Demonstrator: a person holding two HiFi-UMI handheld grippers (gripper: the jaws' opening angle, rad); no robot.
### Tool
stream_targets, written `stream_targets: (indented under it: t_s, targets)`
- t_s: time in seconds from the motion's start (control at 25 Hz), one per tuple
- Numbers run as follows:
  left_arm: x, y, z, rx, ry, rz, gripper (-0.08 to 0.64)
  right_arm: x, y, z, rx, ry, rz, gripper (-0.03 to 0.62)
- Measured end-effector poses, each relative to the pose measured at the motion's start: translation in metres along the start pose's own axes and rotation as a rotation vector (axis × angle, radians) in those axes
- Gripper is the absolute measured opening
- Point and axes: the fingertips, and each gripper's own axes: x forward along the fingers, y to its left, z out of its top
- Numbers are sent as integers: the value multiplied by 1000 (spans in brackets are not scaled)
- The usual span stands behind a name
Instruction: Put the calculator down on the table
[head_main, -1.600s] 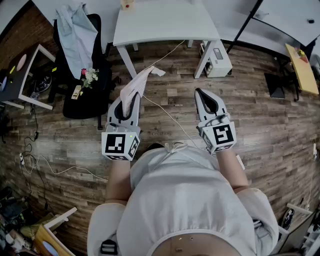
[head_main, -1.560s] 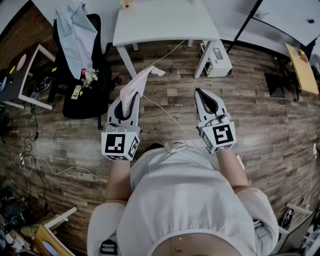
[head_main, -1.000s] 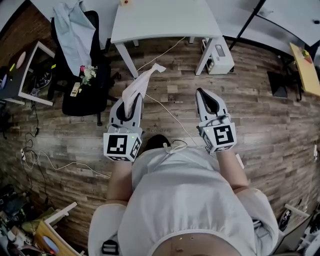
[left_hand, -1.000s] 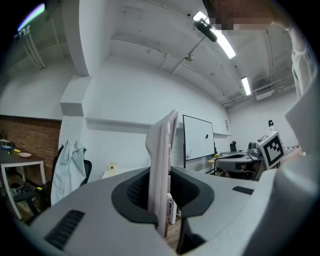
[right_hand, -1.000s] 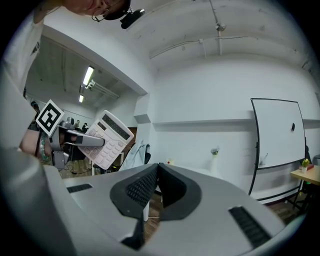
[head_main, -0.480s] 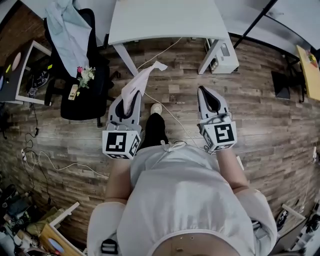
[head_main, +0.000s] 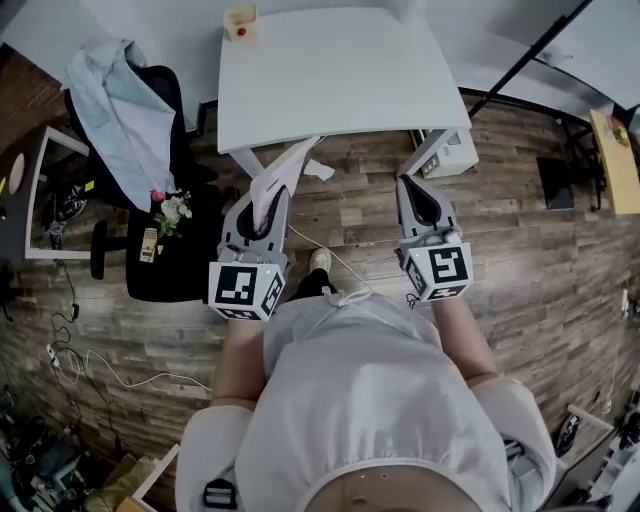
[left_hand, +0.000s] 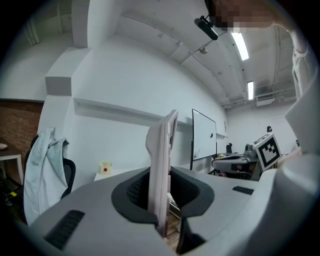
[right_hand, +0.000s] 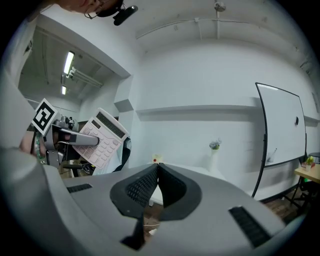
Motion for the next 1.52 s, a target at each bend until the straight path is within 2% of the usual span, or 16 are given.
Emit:
stream_targets:
  t_s: [0.28,0.6,0.88,1.16,1.32,1.52]
  targets:
    - [65,93,8,-46,4,-19,84,102,-4,18,-29,8,-47,6]
    - [125,147,-12,-86,47,-16,84,183,-18,4,-38,65,-33,5]
    - [188,176,-26,-98,85,36,84,258,-50,-10,-35,77,22,5]
    - [278,194,-38,-105,144,66,84,338,-105,-24,-13,128,70,5]
    - [323,195,-62,-138,201,64,84,370,-130,-45,-3,184,92,5]
    - [368,193,-104,-218,282,46,84,400,-150,-81,16,250,118,6]
